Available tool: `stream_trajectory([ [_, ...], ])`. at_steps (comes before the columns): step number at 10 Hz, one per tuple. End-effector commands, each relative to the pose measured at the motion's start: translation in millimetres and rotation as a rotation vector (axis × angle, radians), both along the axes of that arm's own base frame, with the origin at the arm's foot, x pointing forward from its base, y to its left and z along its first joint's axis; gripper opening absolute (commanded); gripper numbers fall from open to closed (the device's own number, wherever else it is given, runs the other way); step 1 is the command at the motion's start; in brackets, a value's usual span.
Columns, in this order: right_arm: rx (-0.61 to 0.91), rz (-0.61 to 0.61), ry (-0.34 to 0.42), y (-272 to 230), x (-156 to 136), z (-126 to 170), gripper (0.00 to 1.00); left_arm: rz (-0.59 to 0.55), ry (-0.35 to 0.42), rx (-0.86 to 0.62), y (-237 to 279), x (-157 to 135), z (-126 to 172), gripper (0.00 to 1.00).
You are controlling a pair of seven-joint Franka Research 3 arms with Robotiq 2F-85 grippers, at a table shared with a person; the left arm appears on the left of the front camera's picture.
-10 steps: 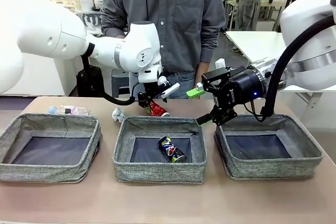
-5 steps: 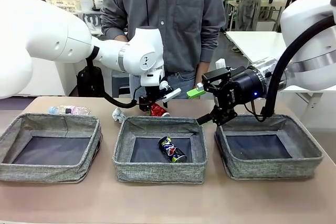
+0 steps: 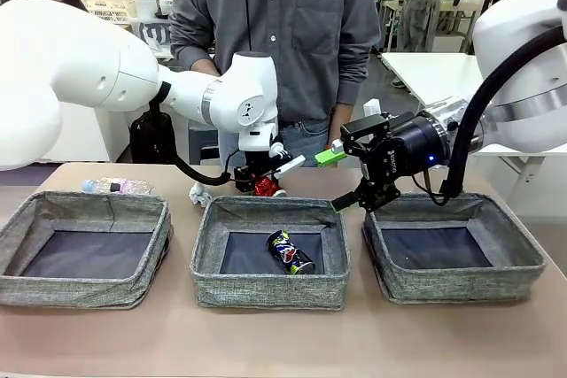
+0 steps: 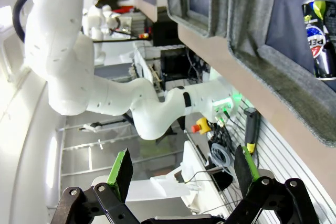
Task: Sort the waste into the appropriate baskets.
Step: Pick up the waste item pointed out by the person.
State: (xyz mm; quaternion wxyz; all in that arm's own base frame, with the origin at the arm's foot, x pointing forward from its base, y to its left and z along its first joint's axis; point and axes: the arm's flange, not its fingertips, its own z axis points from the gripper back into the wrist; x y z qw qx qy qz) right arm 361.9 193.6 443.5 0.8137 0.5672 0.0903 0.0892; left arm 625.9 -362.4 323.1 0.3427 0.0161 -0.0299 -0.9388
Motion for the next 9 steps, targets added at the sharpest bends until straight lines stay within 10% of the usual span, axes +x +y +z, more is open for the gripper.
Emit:
stream_trajectory([
  [1,-0.006,0.008,0.005,-2.2,0.7,2.0,1.0,0.017,-0.027,0.032,-1.5,-0.5,3.0,0.36],
  [2,-0.006,0.008,0.005,-2.2,0.7,2.0,1.0,0.016,-0.027,0.031,-1.3,-0.6,3.6,0.04],
  [9,-0.006,0.008,0.005,-2.2,0.7,2.0,1.0,0.011,-0.021,0.032,0.3,-2.1,7.3,0.0],
])
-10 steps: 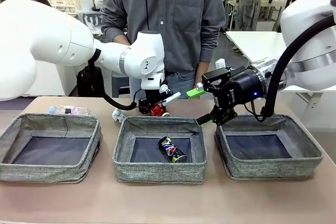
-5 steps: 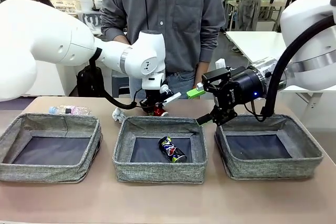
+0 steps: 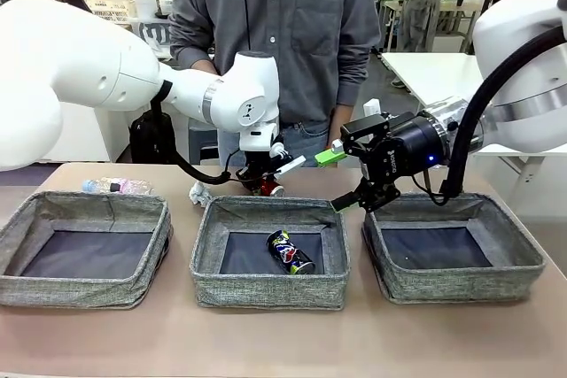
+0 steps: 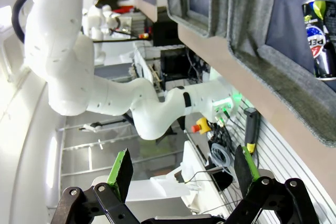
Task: Sort the waste into the appropriate baskets.
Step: Pick up the waste item pointed out by the person.
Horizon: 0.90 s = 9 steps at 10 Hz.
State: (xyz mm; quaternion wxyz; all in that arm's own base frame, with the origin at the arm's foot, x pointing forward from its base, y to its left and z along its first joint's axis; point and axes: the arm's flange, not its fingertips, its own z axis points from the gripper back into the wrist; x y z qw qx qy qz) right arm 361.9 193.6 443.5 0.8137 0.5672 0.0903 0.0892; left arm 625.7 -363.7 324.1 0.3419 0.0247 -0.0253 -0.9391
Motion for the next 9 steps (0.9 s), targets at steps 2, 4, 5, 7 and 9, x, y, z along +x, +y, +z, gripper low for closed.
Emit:
stream_trajectory([
  [2,-0.006,0.008,0.005,-2,1,2,1.0,0.018,-0.022,0.007,2,-7,17,0.0],
  [4,-0.006,0.008,0.005,-2,1,2,1.0,0.041,-0.026,-0.046,-6,-25,60,0.0],
  [5,-0.006,0.008,0.005,-2,1,2,1.0,0.085,-0.015,-0.109,-13,-42,91,0.0],
  [7,-0.006,0.008,0.005,-2,1,2,1.0,0.159,0.037,-0.128,-20,-70,134,0.0],
  [9,-0.006,0.008,0.005,-2,1,2,1.0,0.316,0.065,-0.06,-5,-104,168,0.0],
])
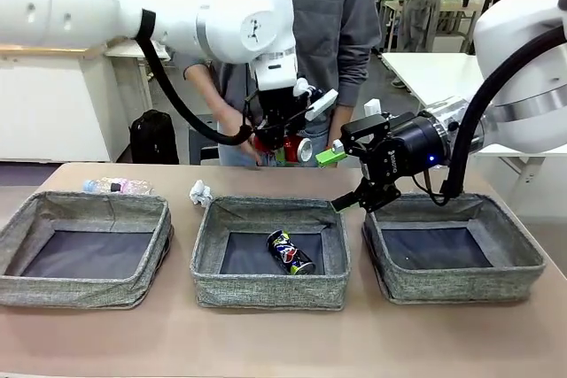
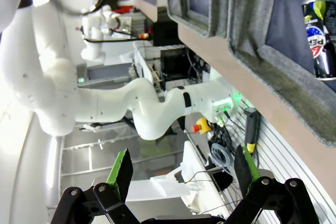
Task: Sort the waste into the appropriate baskets.
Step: Pick up the waste item pointed out by the person.
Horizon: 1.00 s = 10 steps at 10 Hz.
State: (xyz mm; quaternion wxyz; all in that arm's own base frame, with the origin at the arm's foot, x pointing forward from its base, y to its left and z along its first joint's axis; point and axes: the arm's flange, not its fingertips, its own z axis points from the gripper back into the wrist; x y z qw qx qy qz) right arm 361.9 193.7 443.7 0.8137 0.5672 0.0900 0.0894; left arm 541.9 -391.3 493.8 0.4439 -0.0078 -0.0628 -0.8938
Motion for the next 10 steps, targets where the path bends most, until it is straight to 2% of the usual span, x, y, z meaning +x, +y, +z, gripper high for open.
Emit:
stream_trajectory([
  [1,-0.006,0.008,0.005,-2,1,2,1.0,0.165,0.09,0.1,45,-40,7,0.0],
  [2,-0.006,0.008,0.005,-2,1,2,1.0,0.236,0.131,0.116,71,-59,14,0.0],
  [4,-0.006,0.008,0.005,-2,1,2,1.0,0.475,0.149,0.081,130,-101,32,0.0],
  [5,-0.006,0.008,0.005,-2,1,2,1.0,0.57,0.111,0.014,156,-129,39,0.0],
  [6,-0.006,0.008,0.005,-2,1,2,1.0,0.562,0.057,-0.097,169,-144,43,0.0],
  [7,-0.006,0.008,0.005,-2,1,2,1.0,0.469,0.162,0.093,132,-89,37,0.0],
  [10,-0.006,0.008,0.005,-2,1,2,1.0,0.469,0.162,0.093,132,-89,37,0.0],
])
